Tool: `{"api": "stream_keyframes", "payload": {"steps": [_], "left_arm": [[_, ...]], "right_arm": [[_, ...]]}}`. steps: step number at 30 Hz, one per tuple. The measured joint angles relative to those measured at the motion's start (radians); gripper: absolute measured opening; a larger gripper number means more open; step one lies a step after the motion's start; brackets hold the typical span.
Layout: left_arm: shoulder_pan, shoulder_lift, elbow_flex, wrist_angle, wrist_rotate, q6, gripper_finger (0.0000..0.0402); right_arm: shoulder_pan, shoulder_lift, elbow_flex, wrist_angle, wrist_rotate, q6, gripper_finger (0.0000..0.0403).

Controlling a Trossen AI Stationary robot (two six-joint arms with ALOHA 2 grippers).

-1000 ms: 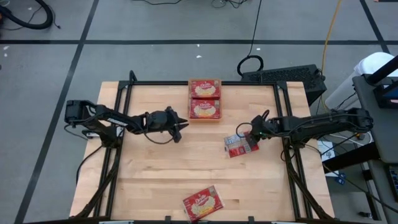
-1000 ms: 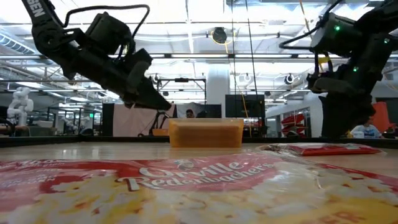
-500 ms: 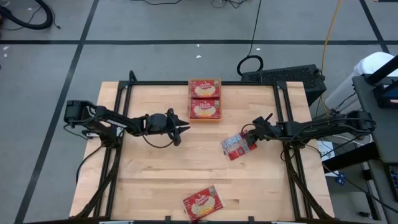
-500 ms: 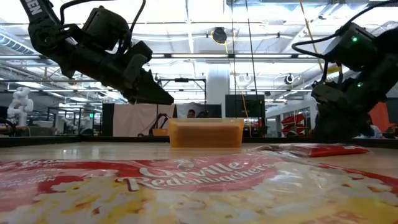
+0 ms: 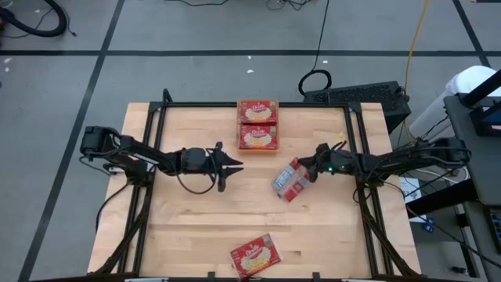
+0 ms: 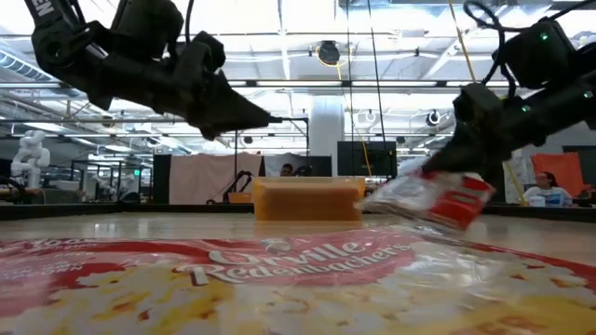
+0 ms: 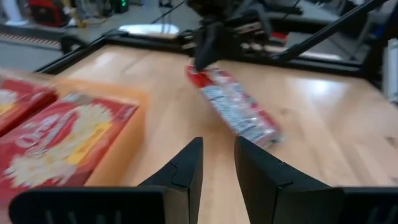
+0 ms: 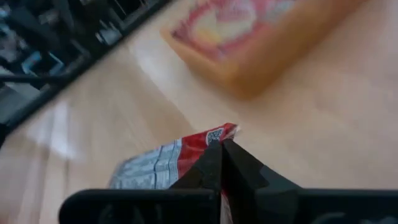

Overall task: Sort popcorn bags into baskets
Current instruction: Put the red popcorn bag into the orange bin

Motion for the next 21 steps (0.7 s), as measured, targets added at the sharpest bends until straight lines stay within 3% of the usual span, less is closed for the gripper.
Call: {"api": "stream_keyframes", "payload": {"steps": [5,10,16,21], "left_arm": [[-0.036,0.055,0.034,0.044,0.0,-0.011,0.0119],[-0.048,0.19,0.159,0.052,0.0,-0.016,0.0201],[-0.032,0.369,0.3,0.044,-0.016,-0.081,0.0288],[-0.012,0.492,0.378,0.043,0.011,-0.164,0.0301]], "right_arm": [[-0.02,0.0,0.0,0.1,0.004,-0.09,0.0],[-0.02,0.005,0.002,0.176,0.004,-0.266,0.0],[-0.019,0.011,0.002,0.21,0.002,-0.368,0.0],[-0.019,0.017,0.002,0.268,0.0,-0.456,0.0]]}}
